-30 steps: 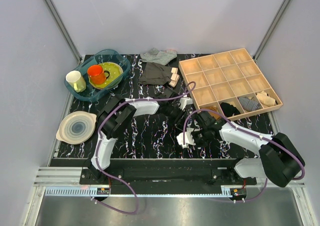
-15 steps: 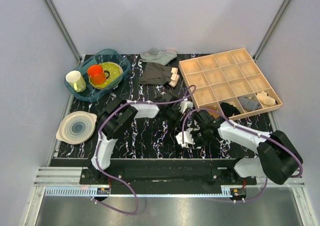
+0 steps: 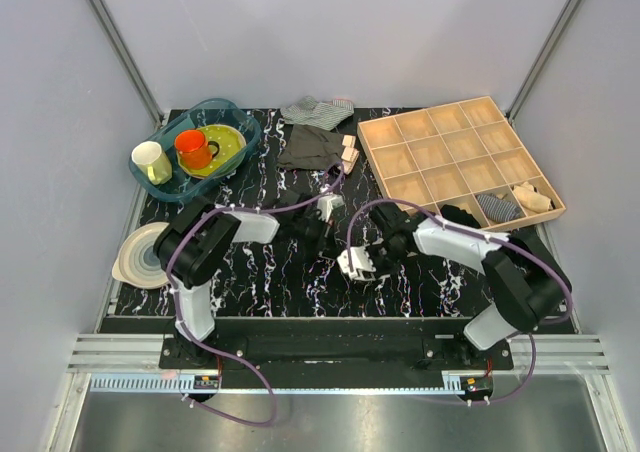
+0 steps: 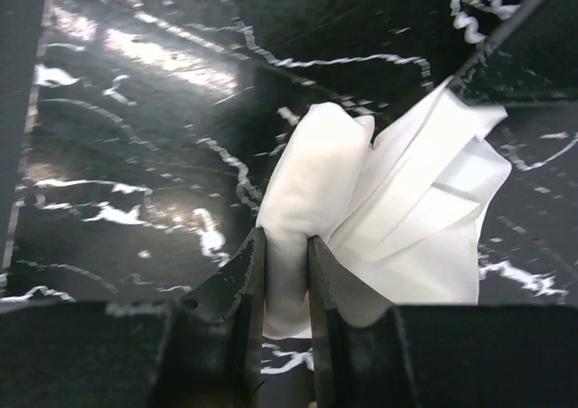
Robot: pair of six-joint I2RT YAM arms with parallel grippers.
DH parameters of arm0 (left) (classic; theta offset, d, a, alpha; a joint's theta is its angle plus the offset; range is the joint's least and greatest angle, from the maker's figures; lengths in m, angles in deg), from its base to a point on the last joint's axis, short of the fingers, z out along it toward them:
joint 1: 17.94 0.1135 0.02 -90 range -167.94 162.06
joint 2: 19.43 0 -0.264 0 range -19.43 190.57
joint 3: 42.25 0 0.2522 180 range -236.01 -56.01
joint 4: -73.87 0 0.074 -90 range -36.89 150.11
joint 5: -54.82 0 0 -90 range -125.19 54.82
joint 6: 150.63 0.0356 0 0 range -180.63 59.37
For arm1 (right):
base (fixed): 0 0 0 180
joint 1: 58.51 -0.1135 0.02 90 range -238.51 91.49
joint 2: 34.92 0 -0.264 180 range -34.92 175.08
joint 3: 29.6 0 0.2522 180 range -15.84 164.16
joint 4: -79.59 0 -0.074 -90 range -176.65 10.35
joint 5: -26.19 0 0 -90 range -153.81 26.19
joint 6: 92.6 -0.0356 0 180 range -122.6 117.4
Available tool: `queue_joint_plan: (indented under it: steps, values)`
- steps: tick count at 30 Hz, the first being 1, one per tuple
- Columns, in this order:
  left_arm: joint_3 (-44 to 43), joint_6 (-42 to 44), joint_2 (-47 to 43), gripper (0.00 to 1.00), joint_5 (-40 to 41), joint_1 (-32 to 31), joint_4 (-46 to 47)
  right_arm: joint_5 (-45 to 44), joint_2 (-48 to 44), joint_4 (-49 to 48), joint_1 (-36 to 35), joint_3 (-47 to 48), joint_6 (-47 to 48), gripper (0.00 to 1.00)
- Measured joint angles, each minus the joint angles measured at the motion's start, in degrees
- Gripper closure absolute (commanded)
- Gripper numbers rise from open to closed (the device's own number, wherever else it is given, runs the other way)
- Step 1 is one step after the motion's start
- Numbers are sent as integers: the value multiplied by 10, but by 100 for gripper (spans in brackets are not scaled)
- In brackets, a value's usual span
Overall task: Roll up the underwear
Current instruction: Roll the underwear to the center of the board.
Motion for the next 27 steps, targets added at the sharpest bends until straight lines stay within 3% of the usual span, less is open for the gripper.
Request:
queue_joint_plan:
  steps: [2,6,9,15,21,27]
  values:
    - [23,-4,-16,99,7,15,15,0,25,1,-1,24,9,81]
    - [68,-10,-53,71,21,46,33,1,75,1,-7,76,28,81]
    - [96,-10,-95,65,37,63,39,0,99,10,-11,105,35,81]
    - [144,24,-222,65,62,71,58,9,124,19,-14,134,44,82]
    - [258,82,-366,60,64,64,172,29,124,31,-12,134,44,82]
    - [306,160,-388,59,68,-6,210,52,121,64,-2,133,25,82]
